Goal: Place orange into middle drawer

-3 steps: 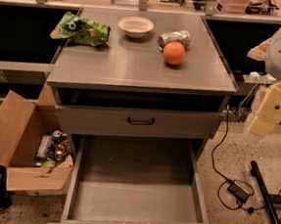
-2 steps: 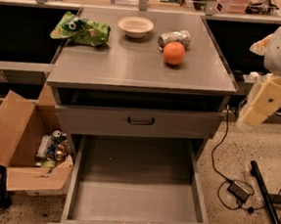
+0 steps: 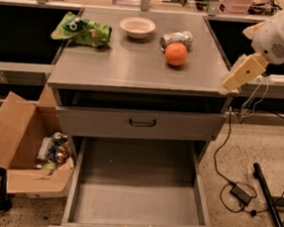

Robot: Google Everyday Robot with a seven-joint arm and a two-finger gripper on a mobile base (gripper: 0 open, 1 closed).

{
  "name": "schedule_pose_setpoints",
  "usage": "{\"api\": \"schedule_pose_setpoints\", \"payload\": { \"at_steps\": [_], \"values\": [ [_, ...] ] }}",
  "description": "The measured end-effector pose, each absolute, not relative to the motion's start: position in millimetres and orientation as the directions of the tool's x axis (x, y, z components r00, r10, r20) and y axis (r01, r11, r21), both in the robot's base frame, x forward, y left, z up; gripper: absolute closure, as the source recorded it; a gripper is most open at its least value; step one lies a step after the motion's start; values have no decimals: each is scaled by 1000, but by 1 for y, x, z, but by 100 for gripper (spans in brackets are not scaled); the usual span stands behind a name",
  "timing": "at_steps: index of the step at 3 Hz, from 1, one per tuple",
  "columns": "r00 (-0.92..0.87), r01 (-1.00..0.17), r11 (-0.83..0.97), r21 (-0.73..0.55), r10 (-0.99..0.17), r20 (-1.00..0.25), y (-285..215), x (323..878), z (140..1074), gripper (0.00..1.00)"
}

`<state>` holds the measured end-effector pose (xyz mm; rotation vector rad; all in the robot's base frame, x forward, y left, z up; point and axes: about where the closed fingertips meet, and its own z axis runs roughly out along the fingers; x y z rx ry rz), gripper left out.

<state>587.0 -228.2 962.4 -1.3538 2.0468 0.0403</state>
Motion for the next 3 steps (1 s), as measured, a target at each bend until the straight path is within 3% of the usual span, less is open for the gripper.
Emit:
{"api": "schedule_pose_setpoints", "payload": {
  "at_steps": [1, 3],
  "values": [
    [-191, -836, 460, -299, -756, -627, -220, 636, 956, 0],
    [-198, -826, 482, -292, -734, -650, -221, 657, 950, 0]
  ]
}}
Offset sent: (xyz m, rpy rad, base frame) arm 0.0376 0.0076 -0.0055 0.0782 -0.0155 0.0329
